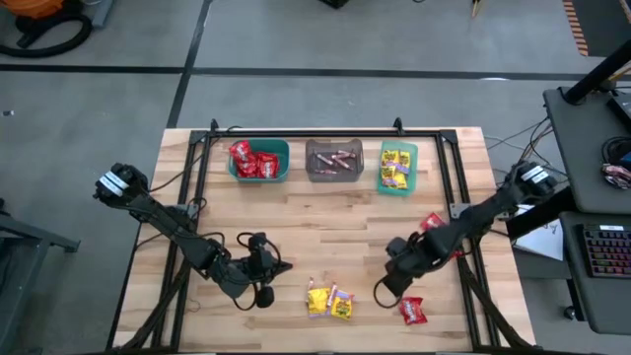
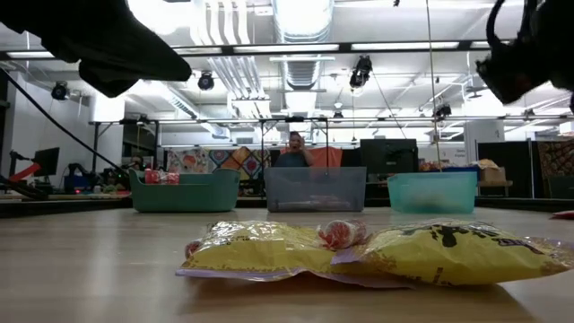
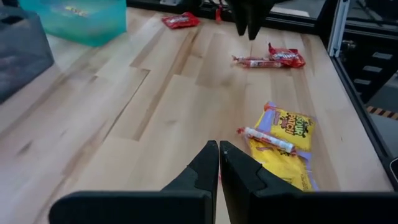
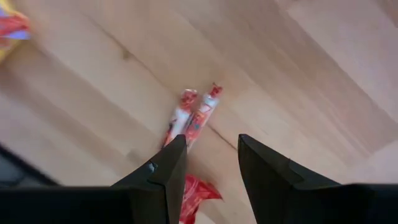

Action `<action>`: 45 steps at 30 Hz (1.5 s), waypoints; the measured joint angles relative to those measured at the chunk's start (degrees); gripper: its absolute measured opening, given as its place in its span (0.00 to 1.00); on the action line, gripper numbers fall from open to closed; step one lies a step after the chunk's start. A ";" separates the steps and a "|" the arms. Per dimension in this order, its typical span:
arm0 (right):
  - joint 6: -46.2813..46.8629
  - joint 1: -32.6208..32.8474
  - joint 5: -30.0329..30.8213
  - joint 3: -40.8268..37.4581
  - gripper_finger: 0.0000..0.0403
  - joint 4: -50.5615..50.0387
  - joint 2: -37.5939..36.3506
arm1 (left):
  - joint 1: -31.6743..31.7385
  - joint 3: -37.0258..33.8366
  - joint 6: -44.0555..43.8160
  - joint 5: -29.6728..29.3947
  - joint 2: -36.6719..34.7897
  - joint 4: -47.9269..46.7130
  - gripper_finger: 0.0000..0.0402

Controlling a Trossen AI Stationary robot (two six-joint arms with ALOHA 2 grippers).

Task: Sort candy
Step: Put the white candy into the black bin

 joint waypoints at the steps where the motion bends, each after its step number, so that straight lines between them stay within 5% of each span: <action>1: 0.05 0.06 0.02 0.04 0.33 0.24 0.95 | 0.00 0.13 0.73 0.00 0.00 0.02 0.00; 13: -1.80 -0.09 0.63 0.53 0.30 2.08 11.53 | 0.07 0.43 3.19 -0.12 -0.04 -0.05 0.00; 22: -3.24 -0.47 5.18 0.62 0.14 1.98 12.39 | 0.13 0.43 3.47 -0.31 -0.04 -0.07 0.00; 31: -7.19 -1.71 23.31 0.39 0.02 2.13 5.10 | 0.13 0.43 2.28 -7.24 -0.02 3.23 0.00; 34: -12.75 -2.17 34.58 0.37 0.02 4.87 1.07 | 0.15 0.43 5.66 -7.44 -0.01 6.94 0.00; 39: -36.06 -1.53 48.36 -1.28 0.02 27.34 -5.00 | 0.39 0.43 9.39 -5.79 0.21 12.94 0.03; 45: -67.47 -2.21 47.34 -8.06 0.02 69.82 -5.39 | 0.42 0.45 9.94 -5.78 2.04 15.38 0.16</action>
